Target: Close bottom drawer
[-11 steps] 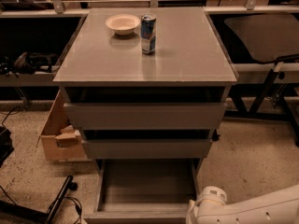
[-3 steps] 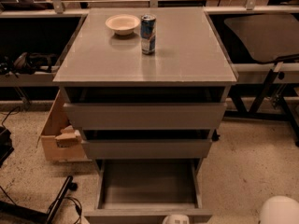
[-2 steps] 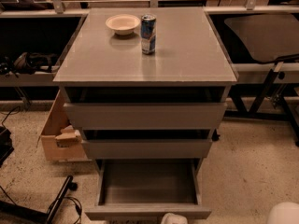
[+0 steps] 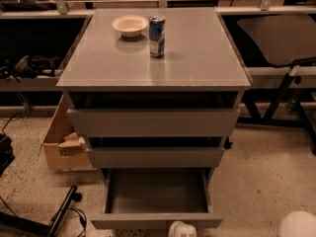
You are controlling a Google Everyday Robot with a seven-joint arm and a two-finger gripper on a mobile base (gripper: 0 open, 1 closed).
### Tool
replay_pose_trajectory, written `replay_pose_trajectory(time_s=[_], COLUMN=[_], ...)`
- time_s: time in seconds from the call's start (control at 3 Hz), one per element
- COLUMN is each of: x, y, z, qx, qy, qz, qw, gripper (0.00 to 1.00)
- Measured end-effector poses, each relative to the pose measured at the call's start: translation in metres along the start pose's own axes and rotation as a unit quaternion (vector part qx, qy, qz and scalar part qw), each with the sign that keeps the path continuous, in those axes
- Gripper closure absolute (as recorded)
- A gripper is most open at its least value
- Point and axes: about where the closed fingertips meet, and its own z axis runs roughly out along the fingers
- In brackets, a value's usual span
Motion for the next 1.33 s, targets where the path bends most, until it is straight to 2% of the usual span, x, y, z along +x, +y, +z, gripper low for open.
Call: replay_pose_trajectory(time_s=[0.33,0.67,1.0,1.33], x=[0.0,-0.015,-0.027,-0.035], y=[0.001,-0.04,-0.065,-0.085], z=[0.0,0.011,0.02,0.029], qx=[0.0,0.029,0.041,0.051], qy=[0.0,-0.005,-0.014,-0.018], qz=[0.0,-0.028,-0.064,-0.078], qw=[1.0,0.9992,0.997,0.9955], gripper=[1.0,1.0,1.0,1.0])
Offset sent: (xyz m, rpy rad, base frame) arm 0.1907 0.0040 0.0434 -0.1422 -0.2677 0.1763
